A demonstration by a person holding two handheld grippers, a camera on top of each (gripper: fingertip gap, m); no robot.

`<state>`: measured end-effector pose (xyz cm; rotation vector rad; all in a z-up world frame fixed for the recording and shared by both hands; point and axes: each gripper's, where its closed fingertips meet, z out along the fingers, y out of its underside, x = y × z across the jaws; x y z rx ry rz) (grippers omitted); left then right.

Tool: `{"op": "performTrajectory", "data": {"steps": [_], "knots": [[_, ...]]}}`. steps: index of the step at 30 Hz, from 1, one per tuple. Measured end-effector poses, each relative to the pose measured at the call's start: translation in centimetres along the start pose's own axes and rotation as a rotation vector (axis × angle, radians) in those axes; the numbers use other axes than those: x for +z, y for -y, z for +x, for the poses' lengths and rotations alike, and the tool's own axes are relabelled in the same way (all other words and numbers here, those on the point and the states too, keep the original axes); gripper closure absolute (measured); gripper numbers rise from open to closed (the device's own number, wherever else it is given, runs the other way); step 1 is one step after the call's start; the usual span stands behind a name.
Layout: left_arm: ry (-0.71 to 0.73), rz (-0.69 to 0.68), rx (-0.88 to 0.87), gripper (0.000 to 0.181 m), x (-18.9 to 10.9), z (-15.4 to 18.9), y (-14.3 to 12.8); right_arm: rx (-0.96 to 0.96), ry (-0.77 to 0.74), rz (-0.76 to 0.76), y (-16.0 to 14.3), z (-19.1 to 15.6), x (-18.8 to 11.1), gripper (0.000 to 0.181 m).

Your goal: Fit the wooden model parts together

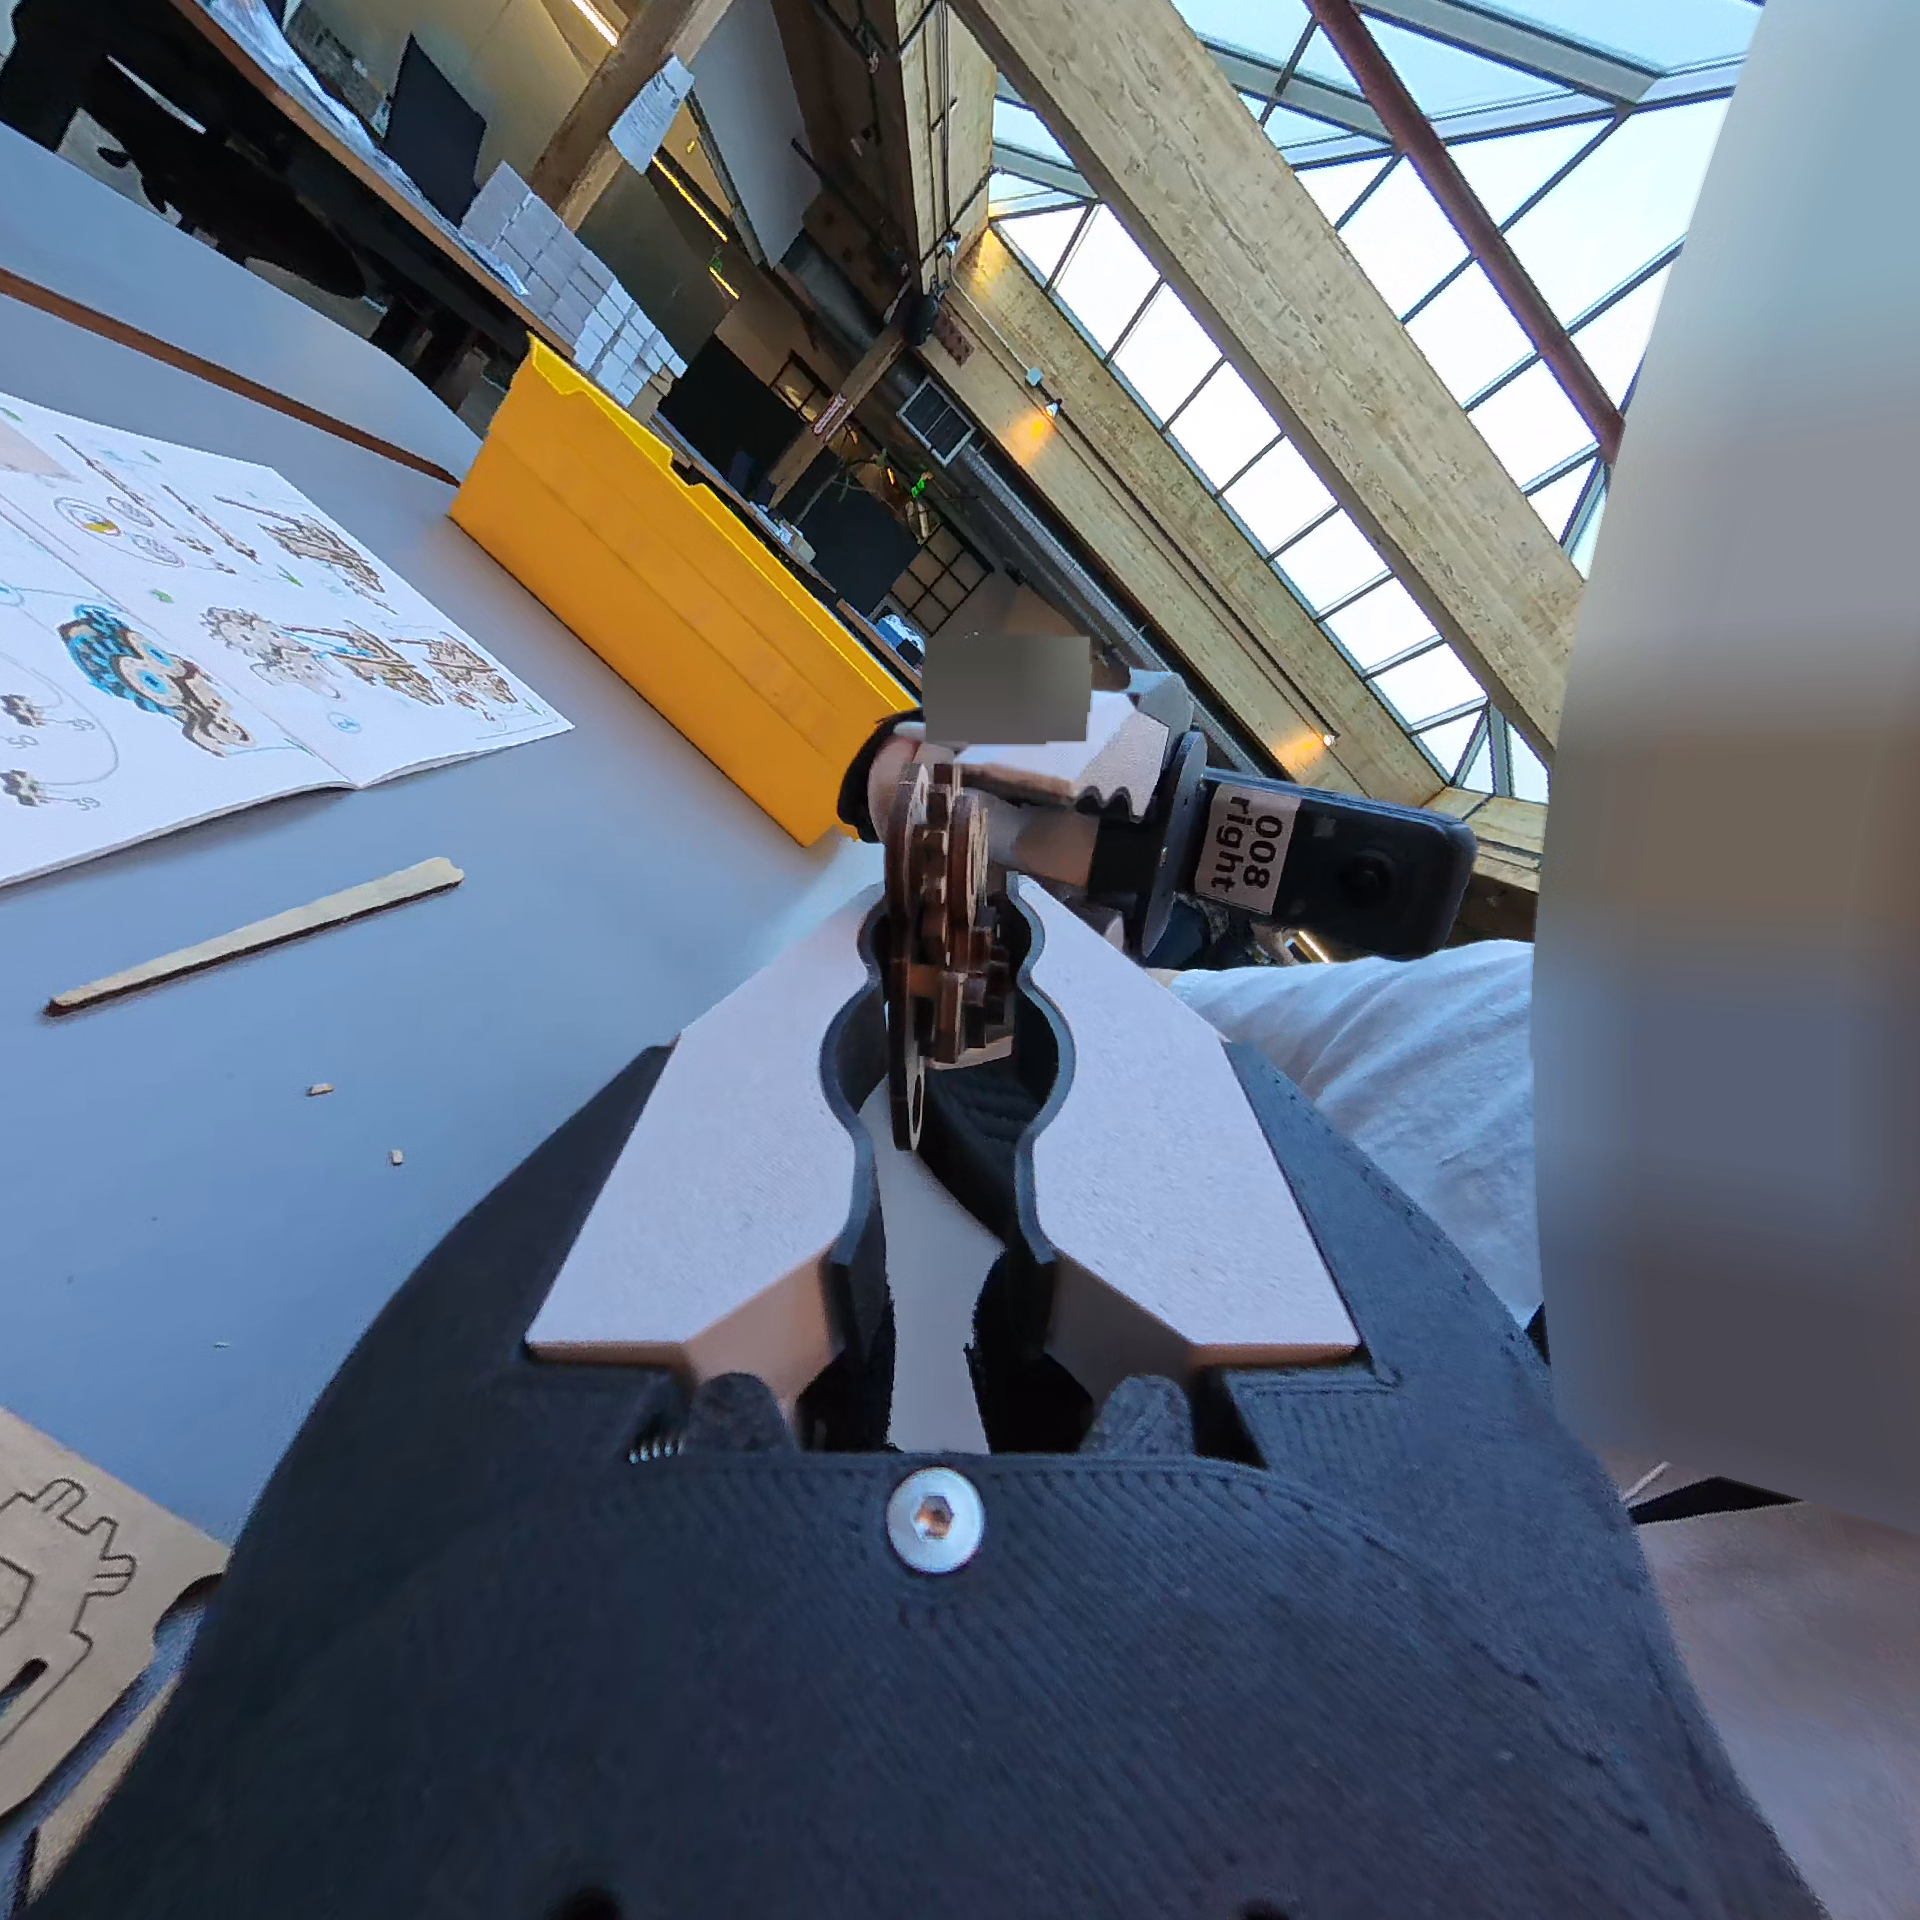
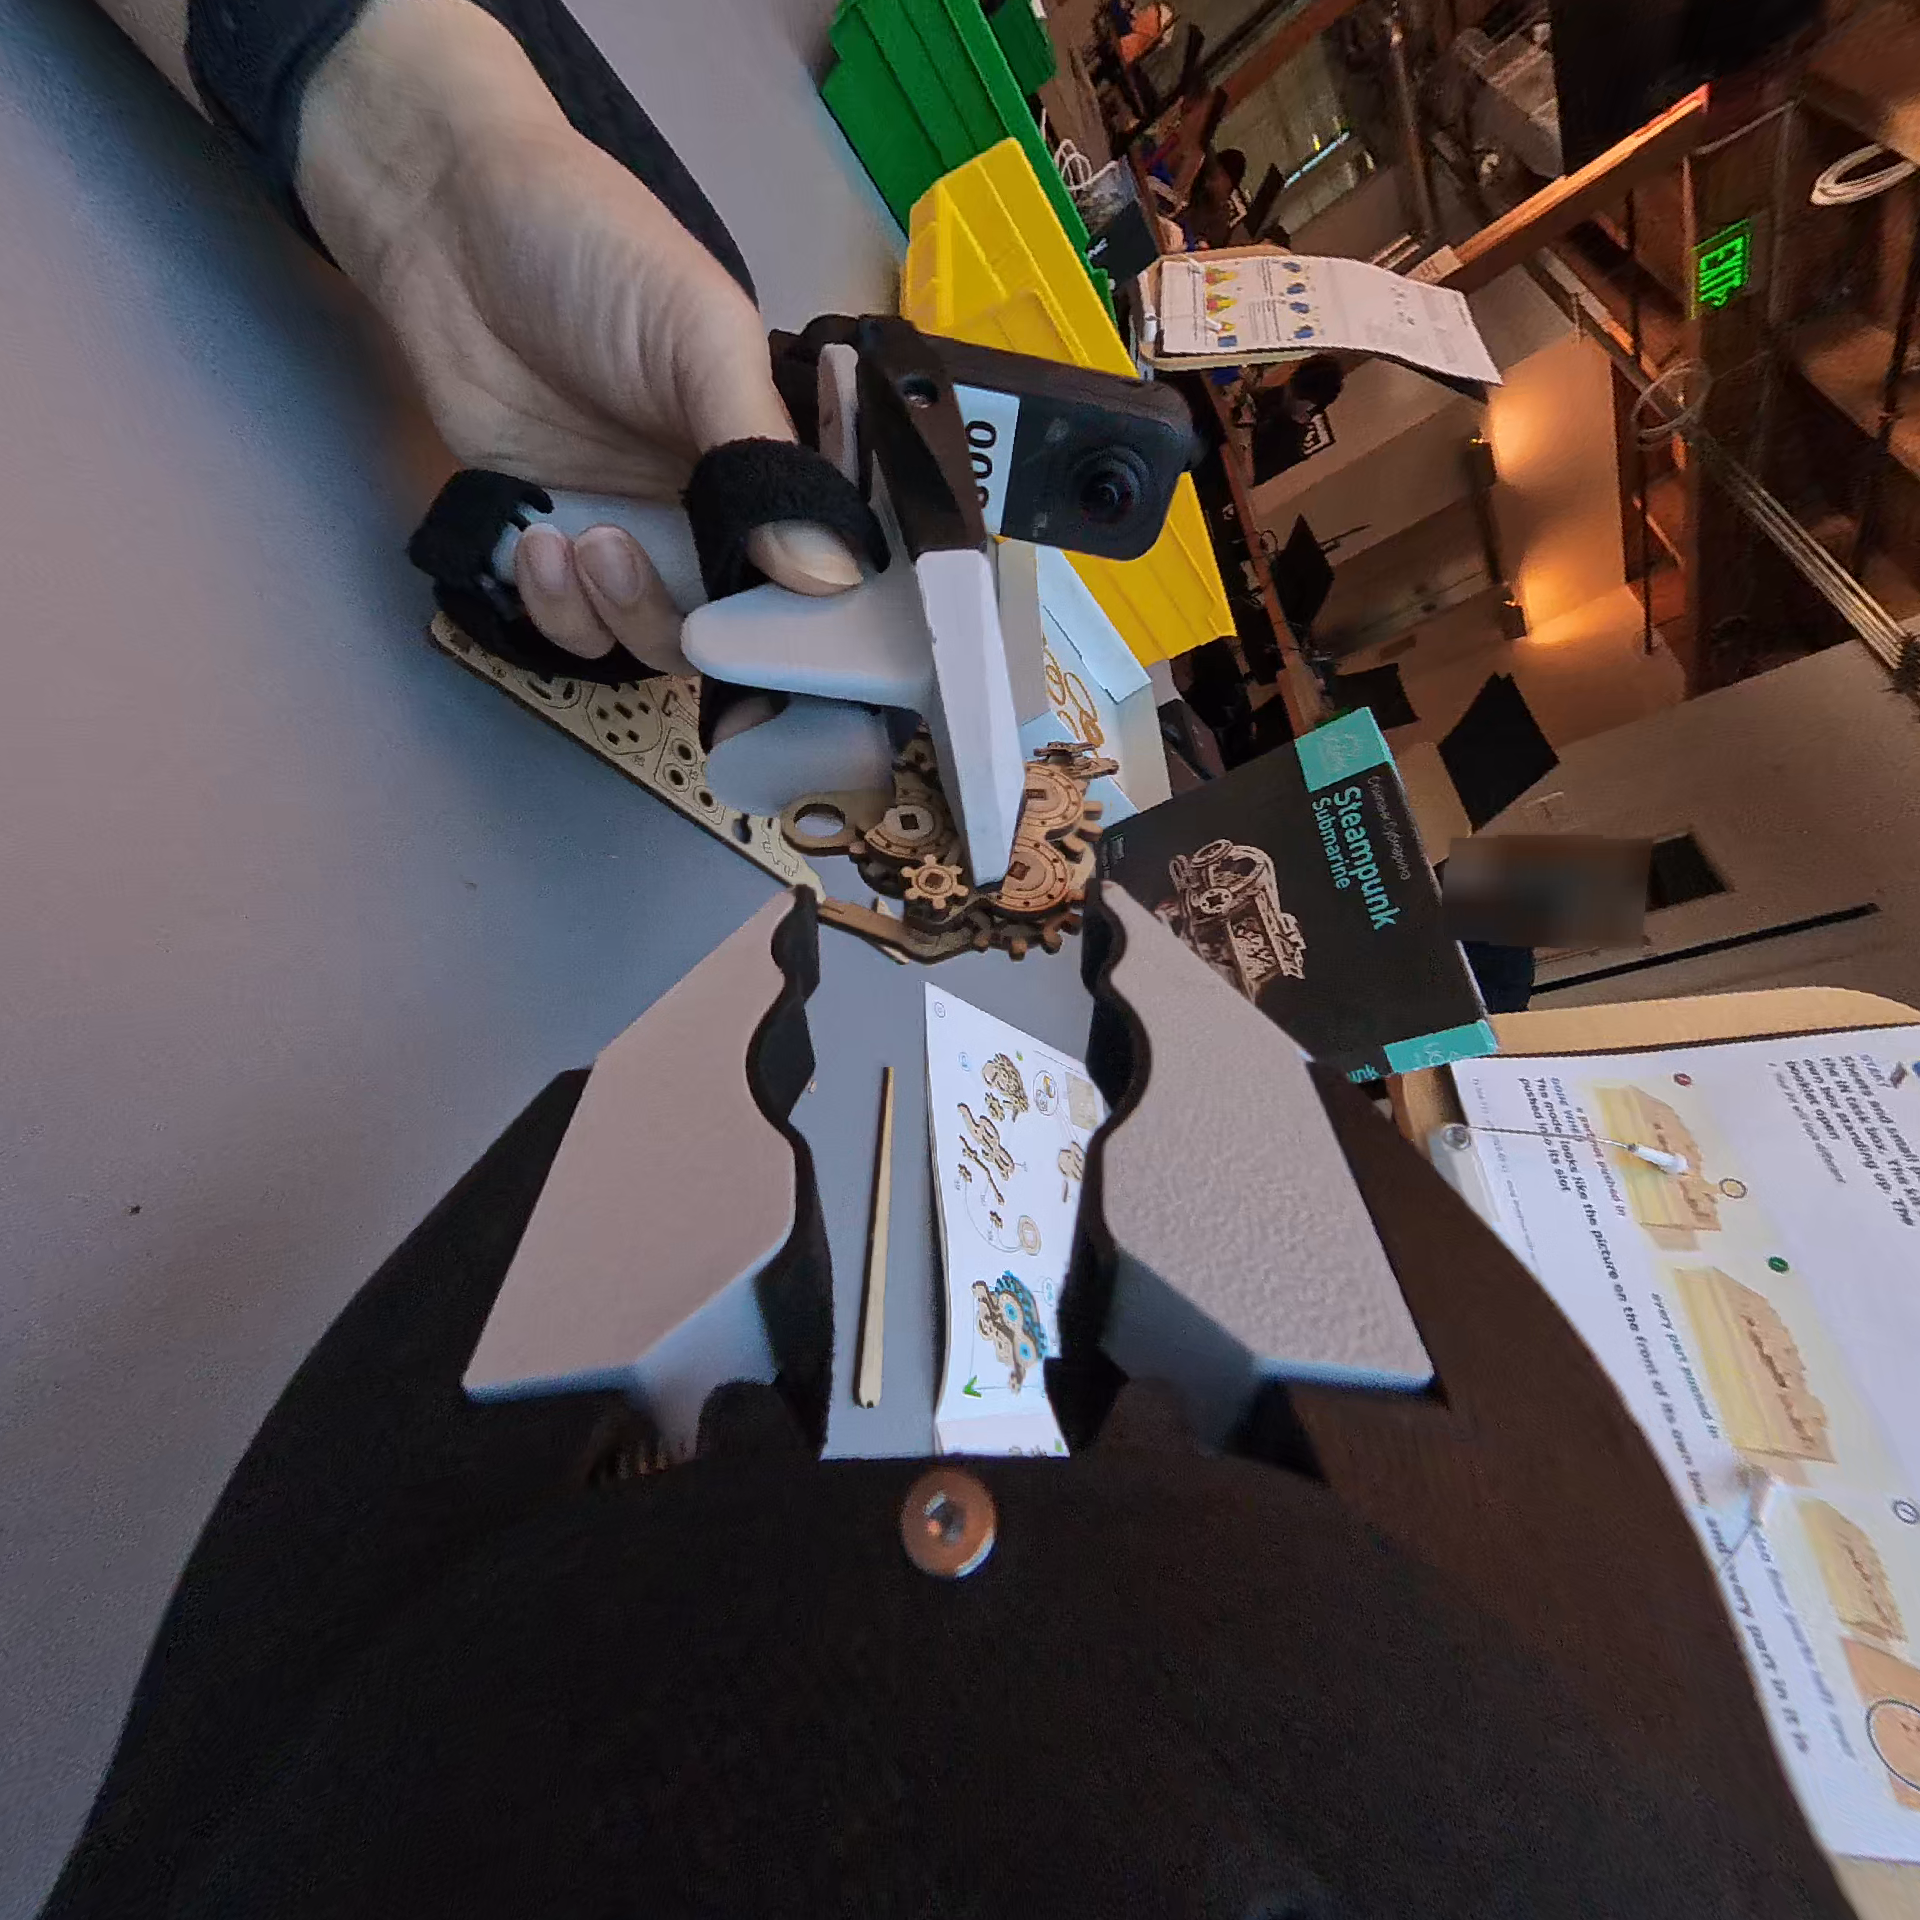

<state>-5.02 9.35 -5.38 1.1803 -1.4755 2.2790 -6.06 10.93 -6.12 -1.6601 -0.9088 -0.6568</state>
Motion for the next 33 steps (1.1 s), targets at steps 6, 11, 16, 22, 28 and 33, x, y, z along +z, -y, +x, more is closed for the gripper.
{"op": "performTrajectory", "data": {"steps": [6, 11, 16, 22, 28, 33], "knots": [[0.002, 0.008, -0.004, 0.166, 0.0, -0.1, 0.1, 0.025, -0.004, 0.004, 0.0, 0.1, 0.1, 0.133], [0.001, 0.029, -0.004, 0.166, 0.0, 0.0, 0.3, 0.044, 0.000, 0.014, 0.0, 0.2, 0.0, 0.134], [-0.014, 0.043, 0.031, 0.165, -0.1, 0.7, 0.6, 0.026, -0.026, 0.049, 0.7, 0.6, -0.2, 0.134], [-0.009, 0.024, 0.081, 0.166, 0.1, 0.9, 0.4, 0.069, -0.060, 0.071, 0.9, 1.5, -0.5, 0.134], [-0.042, 0.026, 0.096, 0.166, 0.3, 1.6, 0.2, 0.052, -0.002, 0.102, 1.1, 1.1, -1.2, 0.140], [-0.046, 0.015, 0.099, 0.166, 0.3, 1.6, 0.1, 0.080, 0.022, 0.101, 1.2, 0.8, -1.0, 0.136]]}}
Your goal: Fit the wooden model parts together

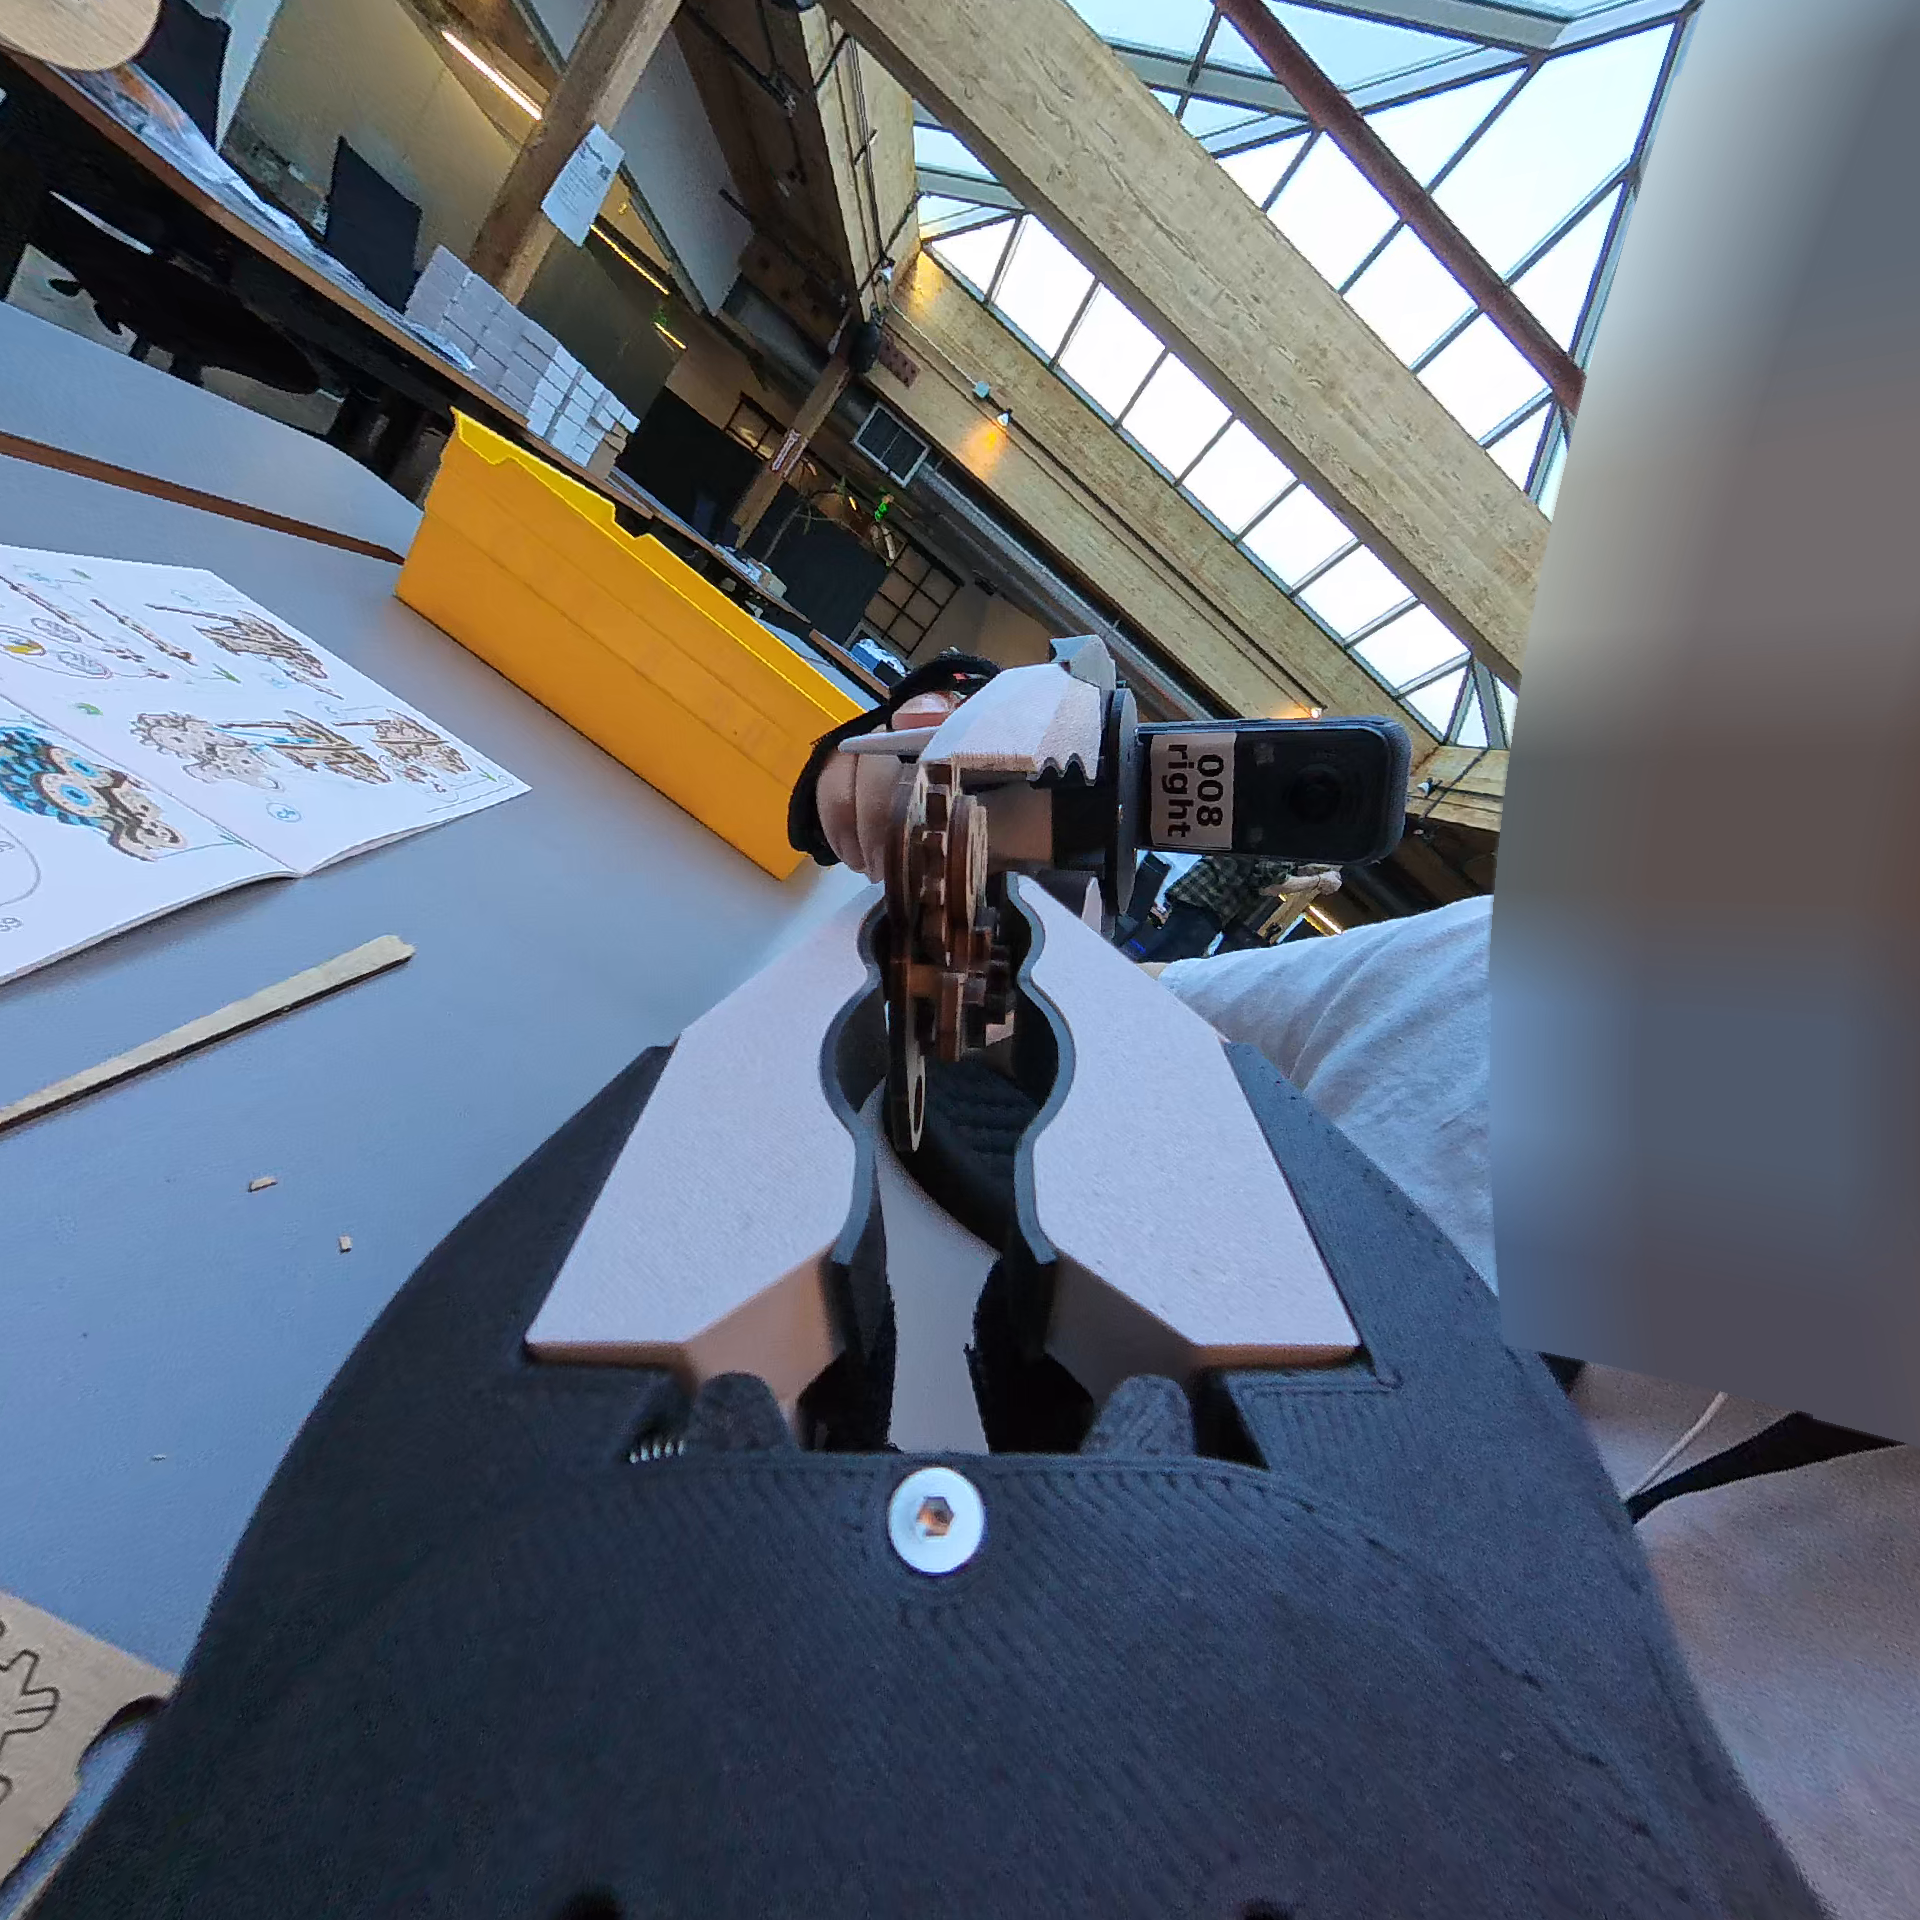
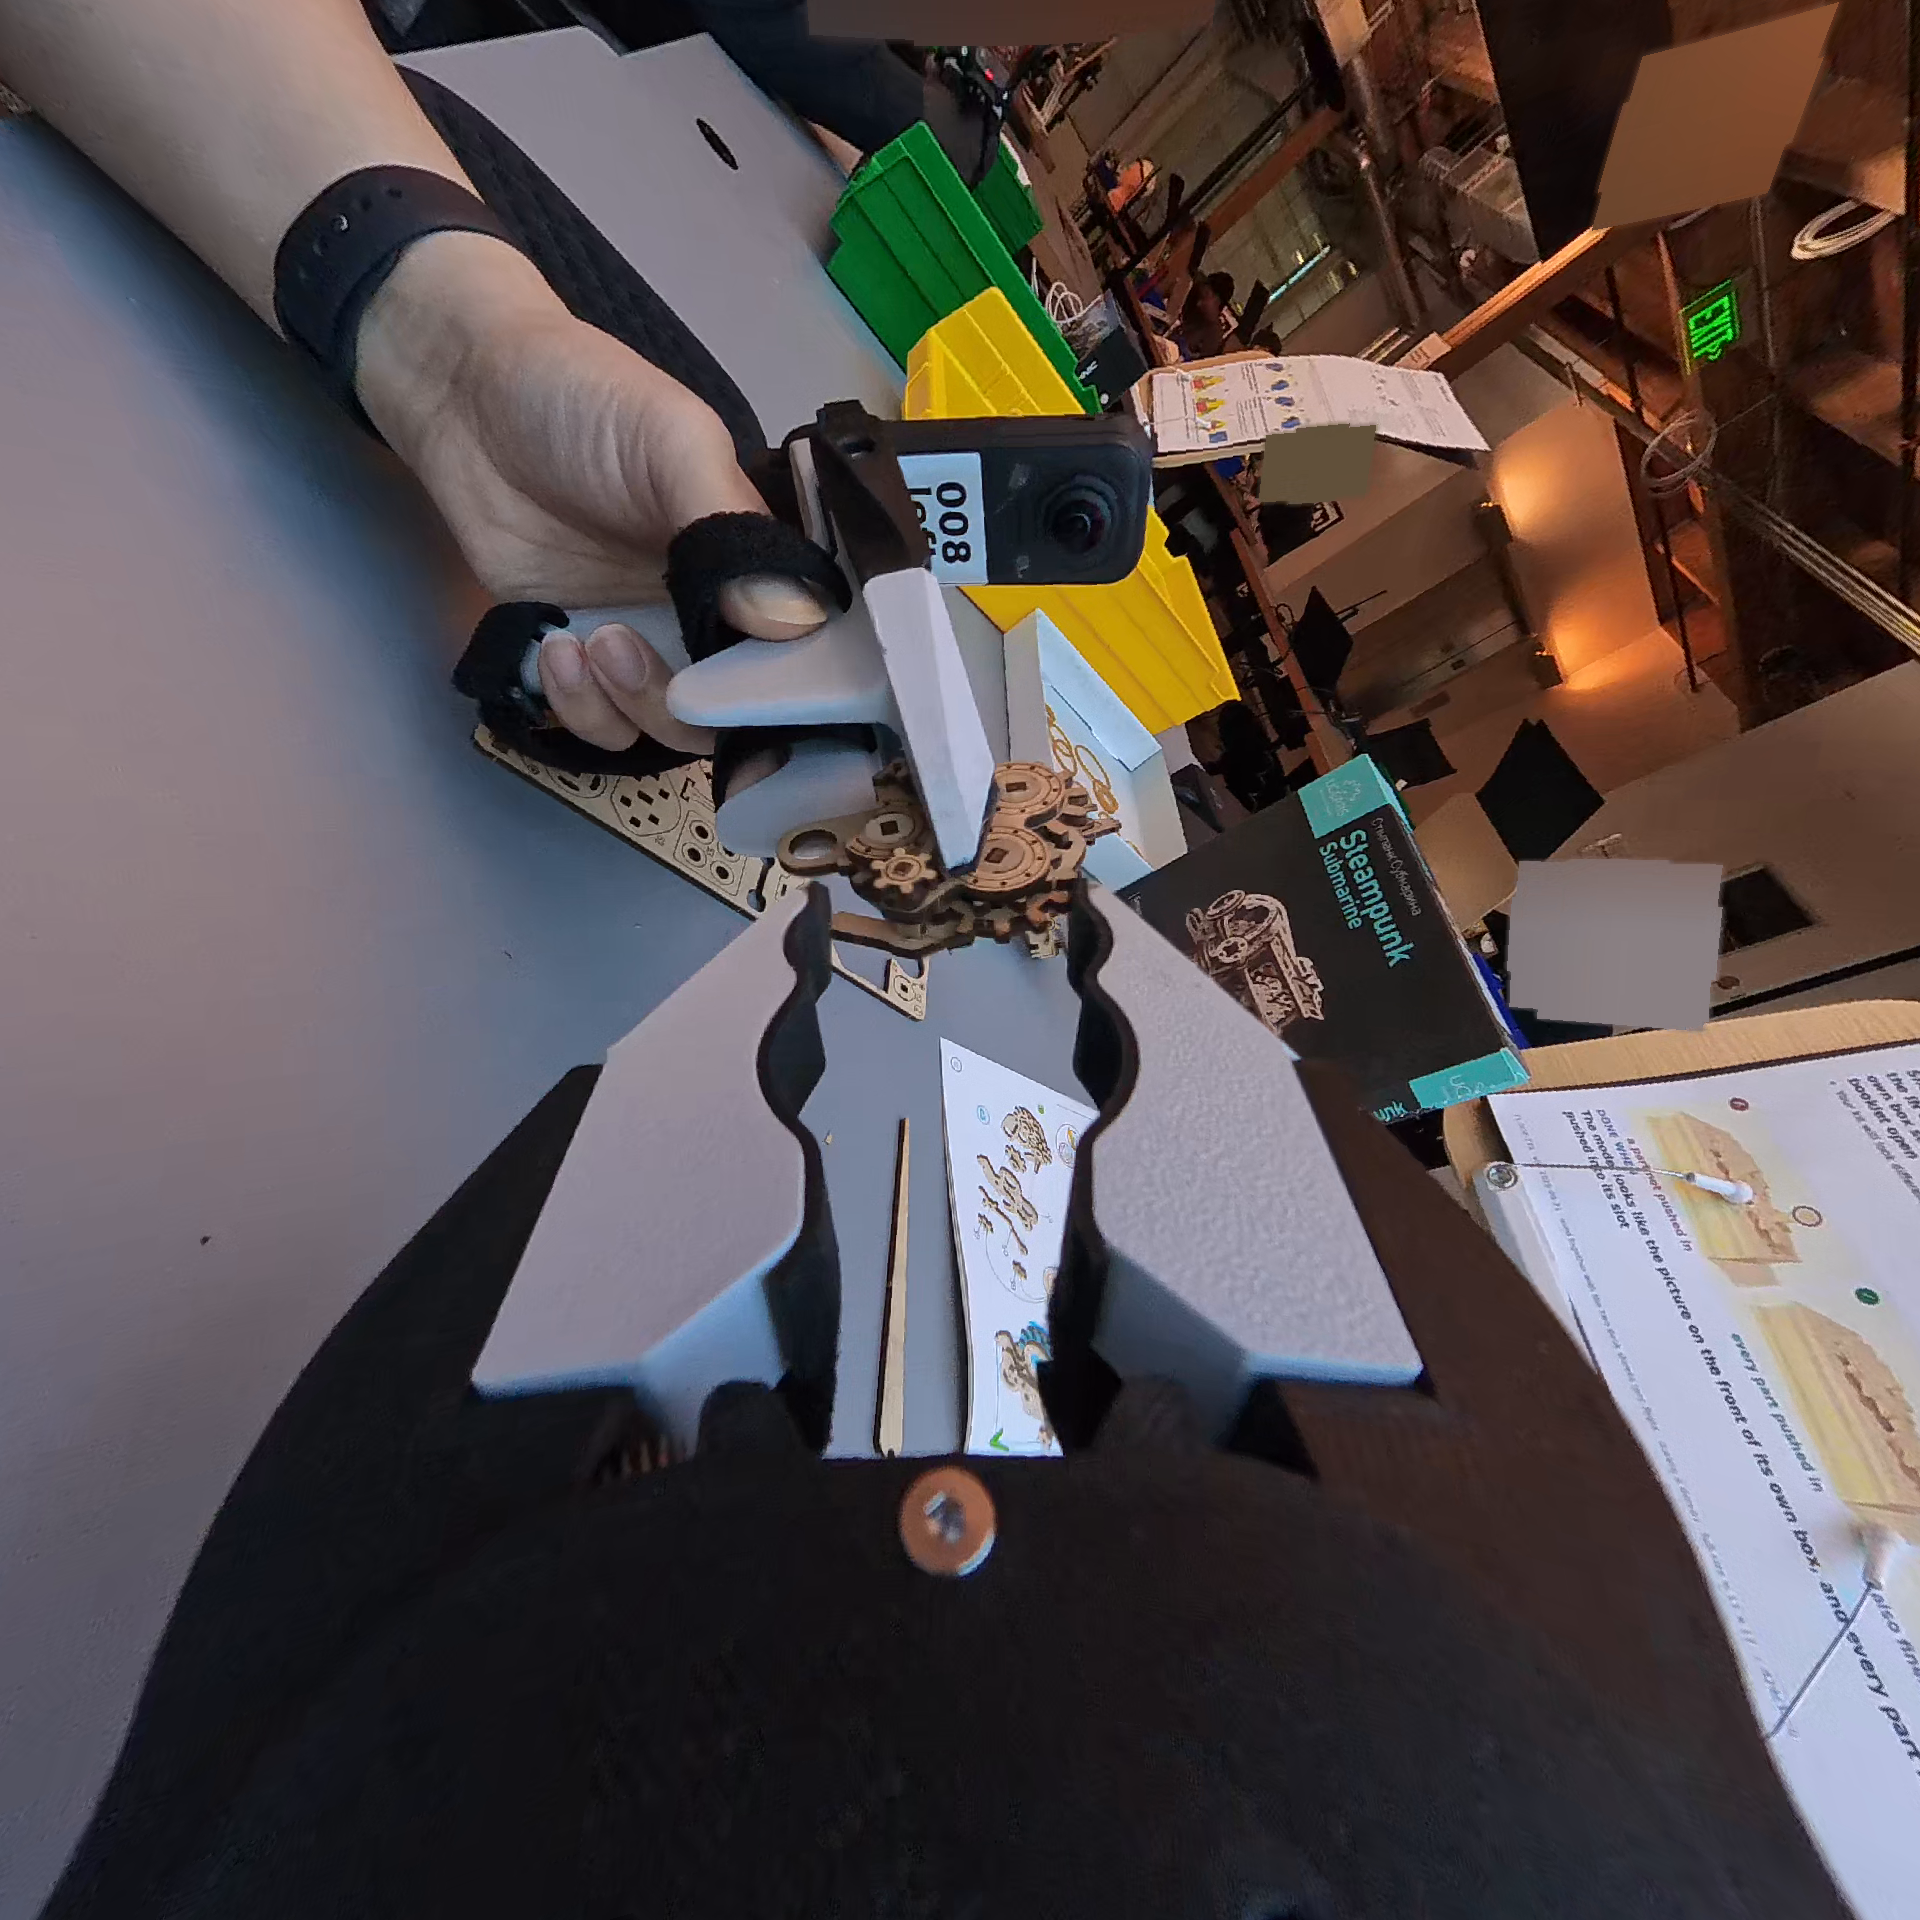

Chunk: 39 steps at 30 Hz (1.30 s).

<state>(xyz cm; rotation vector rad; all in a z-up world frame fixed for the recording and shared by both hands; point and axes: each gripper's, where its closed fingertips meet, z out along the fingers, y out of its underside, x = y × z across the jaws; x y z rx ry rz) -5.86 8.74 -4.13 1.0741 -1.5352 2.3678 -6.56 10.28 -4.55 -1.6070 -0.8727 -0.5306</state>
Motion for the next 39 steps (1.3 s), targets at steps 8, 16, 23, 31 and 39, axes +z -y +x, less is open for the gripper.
{"op": "performTrajectory", "data": {"steps": [8, 16, 23, 31, 39], "knots": [[-0.002, 0.035, -0.048, 0.166, 0.0, -0.4, 0.1, 0.031, -0.029, -0.013, -0.4, 0.4, 0.0, 0.148], [0.009, 0.066, -0.058, 0.166, -0.3, -0.5, 0.7, 0.025, -0.095, -0.050, -0.5, 0.7, 0.3, 0.148], [0.018, 0.068, -0.085, 0.165, -0.5, -0.9, 0.7, 0.045, -0.106, -0.106, -0.9, 0.7, 0.5, 0.148], [0.034, 0.066, -0.057, 0.166, -0.5, -0.8, 0.9, 0.030, -0.131, -0.125, -0.8, 0.8, 0.7, 0.148], [0.207, -0.096, 0.197, 0.166, -0.4, -1.9, -0.6, -0.256, -0.088, -0.249, -1.7, -0.5, 1.2, 0.141]]}}
